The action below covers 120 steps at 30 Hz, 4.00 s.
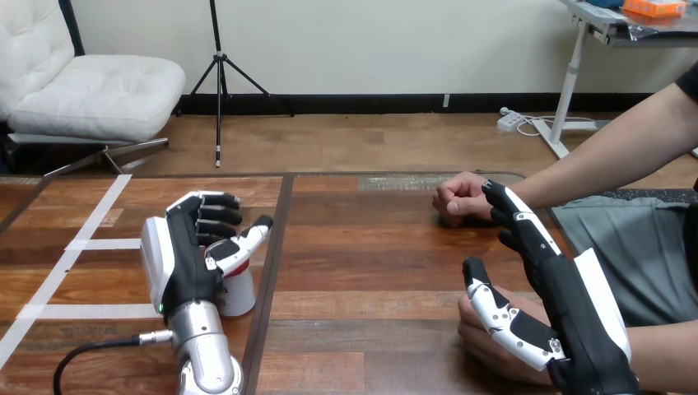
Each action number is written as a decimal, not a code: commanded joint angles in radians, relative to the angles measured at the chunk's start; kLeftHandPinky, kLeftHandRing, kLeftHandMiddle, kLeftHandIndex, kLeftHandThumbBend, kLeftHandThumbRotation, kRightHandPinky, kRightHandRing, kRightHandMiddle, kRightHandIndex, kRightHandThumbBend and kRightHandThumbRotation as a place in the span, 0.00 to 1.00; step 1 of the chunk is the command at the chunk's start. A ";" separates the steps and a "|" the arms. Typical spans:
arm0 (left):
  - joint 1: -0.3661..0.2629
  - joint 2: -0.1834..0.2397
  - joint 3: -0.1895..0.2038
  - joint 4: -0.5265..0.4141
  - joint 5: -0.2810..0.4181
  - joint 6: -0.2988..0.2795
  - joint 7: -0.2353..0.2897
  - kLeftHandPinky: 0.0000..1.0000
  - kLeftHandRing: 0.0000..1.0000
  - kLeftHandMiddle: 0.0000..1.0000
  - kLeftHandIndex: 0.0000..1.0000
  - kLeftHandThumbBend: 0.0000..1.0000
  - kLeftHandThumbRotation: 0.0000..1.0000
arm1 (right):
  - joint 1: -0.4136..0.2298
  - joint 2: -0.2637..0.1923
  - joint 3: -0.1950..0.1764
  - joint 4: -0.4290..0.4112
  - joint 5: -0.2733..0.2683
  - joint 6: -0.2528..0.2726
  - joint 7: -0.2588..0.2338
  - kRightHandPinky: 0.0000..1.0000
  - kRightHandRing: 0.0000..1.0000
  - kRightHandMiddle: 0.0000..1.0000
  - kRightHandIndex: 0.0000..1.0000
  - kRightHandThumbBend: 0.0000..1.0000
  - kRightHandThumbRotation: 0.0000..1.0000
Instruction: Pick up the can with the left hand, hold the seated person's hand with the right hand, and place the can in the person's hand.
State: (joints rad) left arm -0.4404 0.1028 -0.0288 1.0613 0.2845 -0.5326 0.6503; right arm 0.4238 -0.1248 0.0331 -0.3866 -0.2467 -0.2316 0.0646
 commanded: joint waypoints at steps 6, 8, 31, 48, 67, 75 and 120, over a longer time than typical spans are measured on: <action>-0.026 0.006 -0.008 -0.072 0.014 -0.023 0.003 0.43 0.46 0.49 0.50 0.67 0.00 | -0.039 -0.003 0.005 -0.032 0.009 -0.010 -0.002 0.95 0.97 0.96 0.94 0.16 0.20; -0.025 0.006 -0.009 -0.072 0.016 -0.023 0.006 0.43 0.46 0.49 0.50 0.67 0.00 | -0.041 -0.002 0.006 -0.031 0.010 -0.009 -0.002 0.95 0.97 0.96 0.94 0.16 0.20; 0.007 0.010 -0.023 -0.049 0.033 -0.008 0.002 0.49 0.57 0.61 0.60 0.78 0.00 | -0.038 -0.002 0.002 -0.034 0.010 -0.006 -0.003 0.96 0.97 0.96 0.94 0.16 0.21; 0.059 0.043 -0.043 -0.120 0.085 0.078 -0.016 0.58 0.66 0.71 0.70 0.86 0.00 | -0.043 -0.005 0.000 -0.033 0.007 -0.007 -0.002 0.96 0.97 0.96 0.94 0.16 0.21; 0.118 0.104 -0.093 -0.278 0.197 0.279 -0.054 0.56 0.65 0.69 0.69 0.92 0.00 | -0.059 -0.009 0.000 -0.025 0.003 -0.003 -0.001 0.98 0.98 0.96 0.94 0.16 0.21; 0.138 0.124 -0.109 -0.354 0.238 0.381 -0.097 0.56 0.65 0.69 0.69 0.93 0.00 | -0.062 -0.007 0.004 -0.031 0.009 0.012 0.006 1.00 0.99 0.96 0.94 0.16 0.21; 0.119 0.134 -0.124 -0.410 0.245 0.445 -0.138 0.44 0.48 0.52 0.56 0.77 0.00 | -0.070 -0.007 0.005 -0.019 -0.001 -0.011 -0.005 0.96 0.96 0.95 0.93 0.15 0.23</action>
State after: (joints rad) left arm -0.2585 0.2261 -0.1468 0.6670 0.5247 -0.0702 0.5006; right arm 0.4151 -0.1254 0.0340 -0.3866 -0.2480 -0.2142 0.0682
